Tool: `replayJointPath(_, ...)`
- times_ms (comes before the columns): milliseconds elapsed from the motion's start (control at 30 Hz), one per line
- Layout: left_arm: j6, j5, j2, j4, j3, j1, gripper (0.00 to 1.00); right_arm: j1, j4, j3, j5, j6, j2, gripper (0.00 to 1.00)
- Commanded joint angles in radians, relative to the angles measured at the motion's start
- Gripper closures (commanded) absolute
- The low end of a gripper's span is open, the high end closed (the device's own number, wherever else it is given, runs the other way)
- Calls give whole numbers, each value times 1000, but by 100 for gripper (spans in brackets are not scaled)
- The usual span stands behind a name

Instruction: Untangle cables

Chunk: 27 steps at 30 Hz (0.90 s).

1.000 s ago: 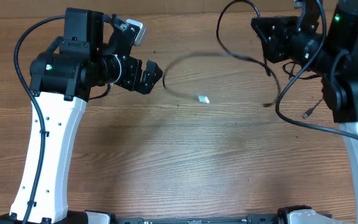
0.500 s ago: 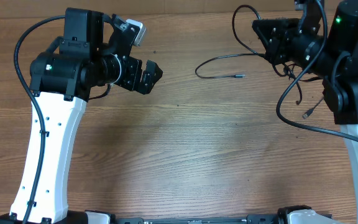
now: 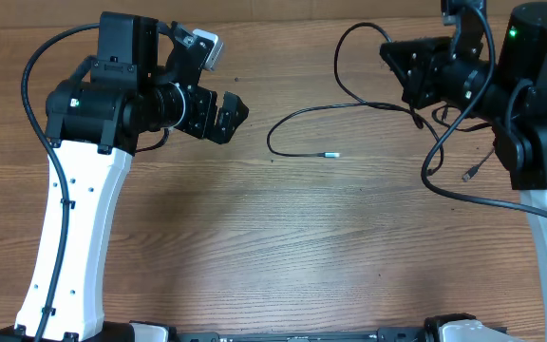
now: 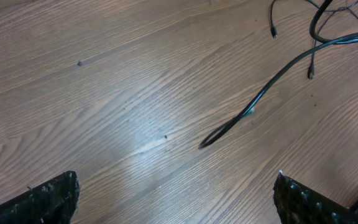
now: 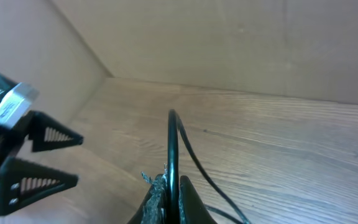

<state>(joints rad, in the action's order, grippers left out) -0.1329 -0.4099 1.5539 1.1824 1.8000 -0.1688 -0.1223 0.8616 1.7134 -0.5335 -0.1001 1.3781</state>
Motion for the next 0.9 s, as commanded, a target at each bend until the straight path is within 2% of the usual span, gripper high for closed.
replayJointPath(0,2,3,-16,-1,15,-2,0,0,1,12,-102,26,-20,96)
replayJointPath(67,2,2,-16,-1,15,-2,0,0,2,11,-148,26,-18,96)
replayJointPath(133,2,2,-16,-90,15,-2,0,0,0,11,-212,26,-18,96)
replayJointPath(233,3,2,-16,-116,15,-2,0,0,1,11,-254,26,-17,96)
replayJointPath(367,10,-83,-14,-138,15,-2,0,0,-8,11,-309,26,-17,96)
replayJointPath(467,9,-132,-3,-136,15,-3,0,0,-31,11,-364,26,-18,96)
replayJointPath(733,10,-147,77,-88,15,-8,0,0,-85,11,-468,18,-18,96)
replayJointPath(867,9,-270,135,-93,15,-11,0,0,-88,11,-502,18,-18,96)
